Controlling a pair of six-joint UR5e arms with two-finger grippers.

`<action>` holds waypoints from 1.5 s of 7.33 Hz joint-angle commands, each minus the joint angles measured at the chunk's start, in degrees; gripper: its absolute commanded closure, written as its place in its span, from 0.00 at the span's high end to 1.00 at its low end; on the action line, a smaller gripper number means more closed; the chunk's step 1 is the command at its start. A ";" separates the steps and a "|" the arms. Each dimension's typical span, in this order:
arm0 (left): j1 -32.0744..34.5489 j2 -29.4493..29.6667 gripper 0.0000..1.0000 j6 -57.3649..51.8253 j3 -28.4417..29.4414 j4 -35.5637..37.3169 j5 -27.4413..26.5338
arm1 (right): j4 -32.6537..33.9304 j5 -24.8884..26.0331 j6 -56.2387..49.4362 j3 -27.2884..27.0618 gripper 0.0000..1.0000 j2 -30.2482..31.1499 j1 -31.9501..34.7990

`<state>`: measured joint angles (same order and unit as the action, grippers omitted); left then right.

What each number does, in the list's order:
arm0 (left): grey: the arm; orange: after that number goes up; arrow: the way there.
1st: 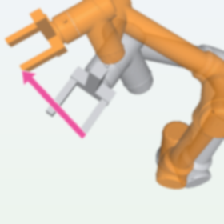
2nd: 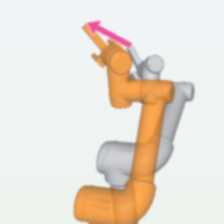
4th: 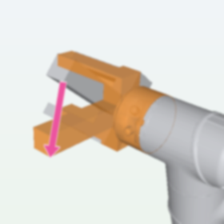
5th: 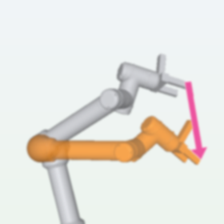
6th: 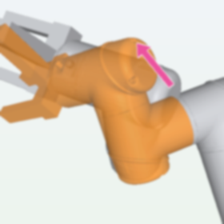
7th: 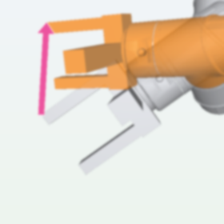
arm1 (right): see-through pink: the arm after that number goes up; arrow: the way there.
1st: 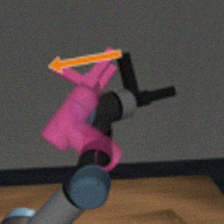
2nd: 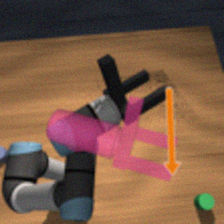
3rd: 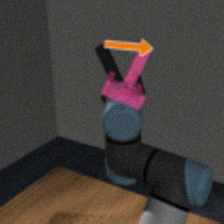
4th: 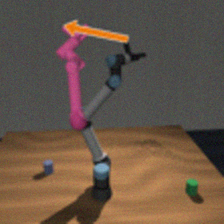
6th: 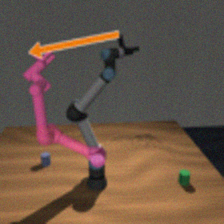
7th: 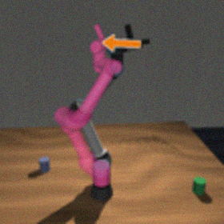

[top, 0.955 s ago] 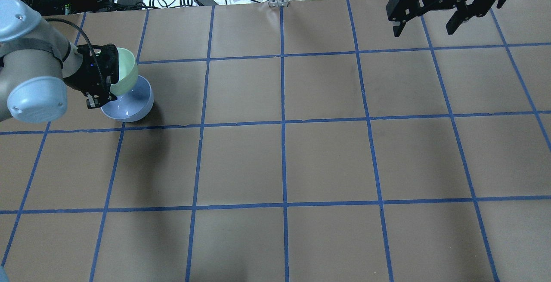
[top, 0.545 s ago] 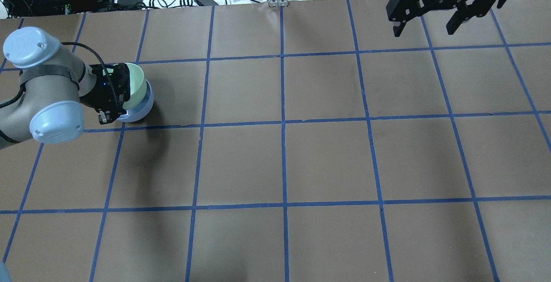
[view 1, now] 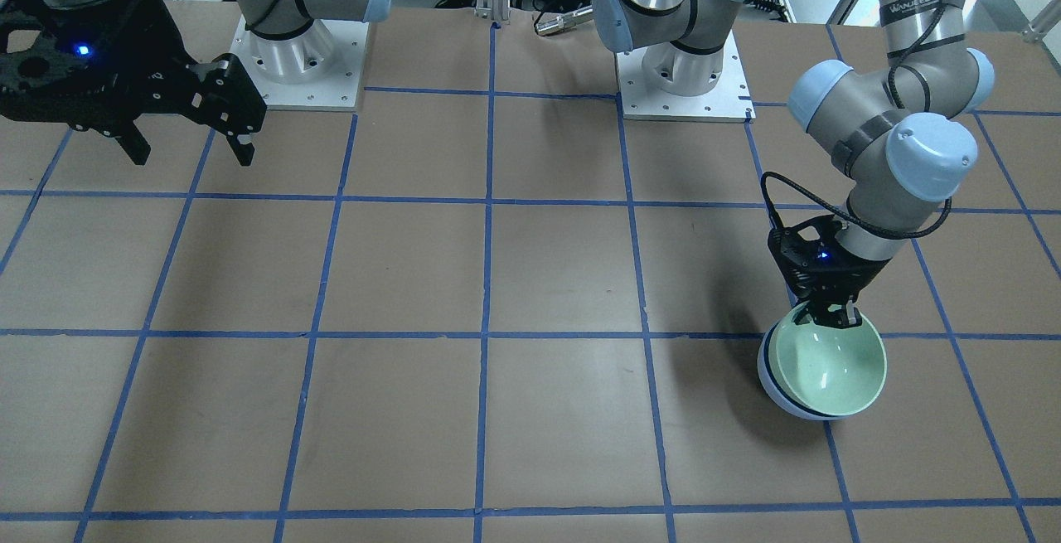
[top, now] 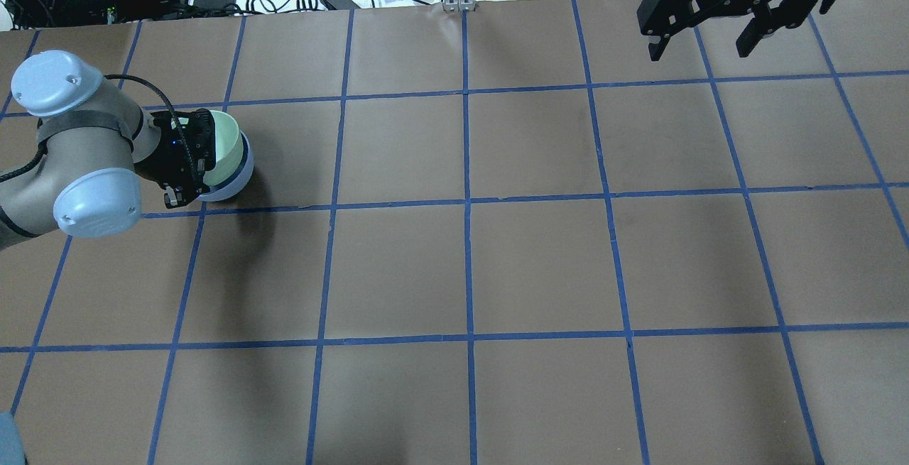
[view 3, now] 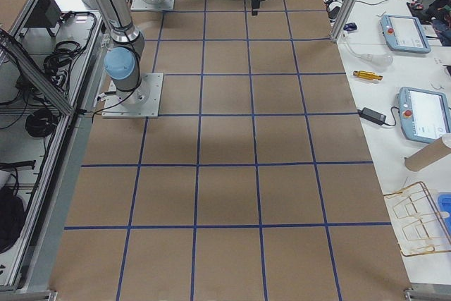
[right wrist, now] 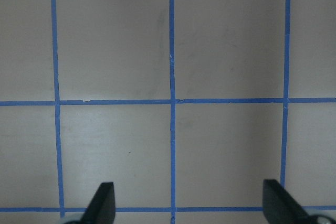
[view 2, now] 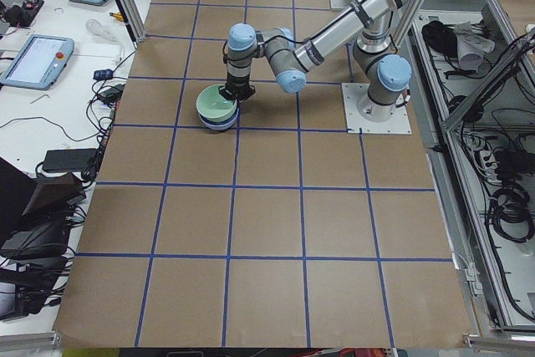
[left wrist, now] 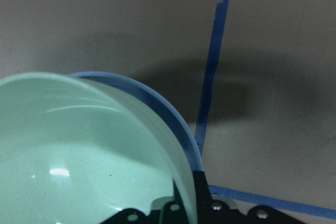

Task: Stack green bowl on blue bowl
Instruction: 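Lower the green bowl into the blue bowl with the left gripper, then open the left gripper and release the green bowl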

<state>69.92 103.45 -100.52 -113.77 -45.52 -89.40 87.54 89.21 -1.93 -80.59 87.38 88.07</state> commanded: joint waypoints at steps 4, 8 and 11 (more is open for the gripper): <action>-0.49 -7.80 1.00 6.00 14.57 -26.35 0.72 | 0.00 0.00 0.00 0.00 1.00 0.08 0.00; 1.09 -16.43 1.00 37.32 26.22 -48.60 3.98 | 0.00 0.00 0.00 0.00 1.00 0.08 0.00; 11.76 -17.41 1.00 66.22 26.40 -51.07 1.27 | 0.00 -0.09 0.00 0.00 1.00 0.08 0.00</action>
<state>76.13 86.14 -45.93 -87.67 -95.93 -86.39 87.54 89.19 -1.93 -80.59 87.42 88.07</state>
